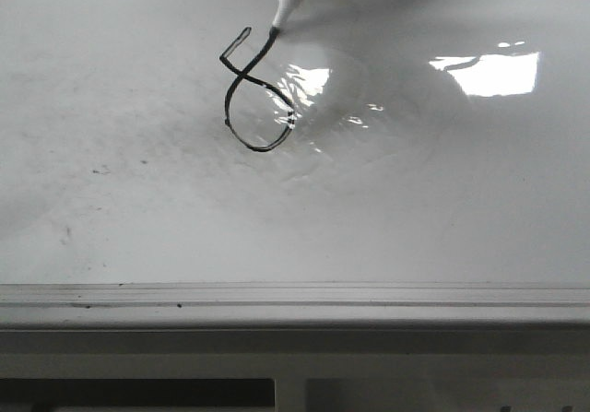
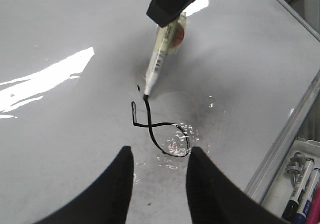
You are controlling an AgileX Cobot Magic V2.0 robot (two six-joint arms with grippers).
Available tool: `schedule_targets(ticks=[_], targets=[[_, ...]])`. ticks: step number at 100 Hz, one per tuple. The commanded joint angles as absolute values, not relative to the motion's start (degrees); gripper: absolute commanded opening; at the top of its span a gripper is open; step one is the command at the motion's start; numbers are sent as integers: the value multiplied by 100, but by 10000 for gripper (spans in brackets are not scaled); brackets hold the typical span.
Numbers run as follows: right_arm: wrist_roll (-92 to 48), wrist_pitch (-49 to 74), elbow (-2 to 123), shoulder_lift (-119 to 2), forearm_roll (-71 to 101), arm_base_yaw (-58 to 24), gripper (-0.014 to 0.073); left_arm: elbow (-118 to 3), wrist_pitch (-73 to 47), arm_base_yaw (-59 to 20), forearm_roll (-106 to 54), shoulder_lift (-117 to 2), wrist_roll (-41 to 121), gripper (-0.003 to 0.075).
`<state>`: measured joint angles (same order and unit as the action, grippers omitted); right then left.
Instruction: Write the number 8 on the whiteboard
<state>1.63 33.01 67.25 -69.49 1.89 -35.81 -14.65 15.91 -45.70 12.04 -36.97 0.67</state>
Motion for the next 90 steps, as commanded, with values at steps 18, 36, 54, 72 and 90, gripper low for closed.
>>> schedule_targets(ticks=[18,36,54,72,90], targets=[[111,2590,6963,-6939,-49,-3855,-50,-1623,1795,-4582,1109,-3690,0,244],[111,2952,6963,-6867,-39,-4028,-50,-1623,1795,-4582,1119,-3690,0,244],[111,3173,6928,-6854,140,-4436,-50,-1623,1927,-4809,1146,-4032,0,244],[188,3184,6787,-7017,181,-5006,-50,-1662,2739,-5001,1146,-4844,0,244],[330,3211,6787,-7078,184,-5344,-50,-1662,3774,-5001,972,-5486,0,244]])
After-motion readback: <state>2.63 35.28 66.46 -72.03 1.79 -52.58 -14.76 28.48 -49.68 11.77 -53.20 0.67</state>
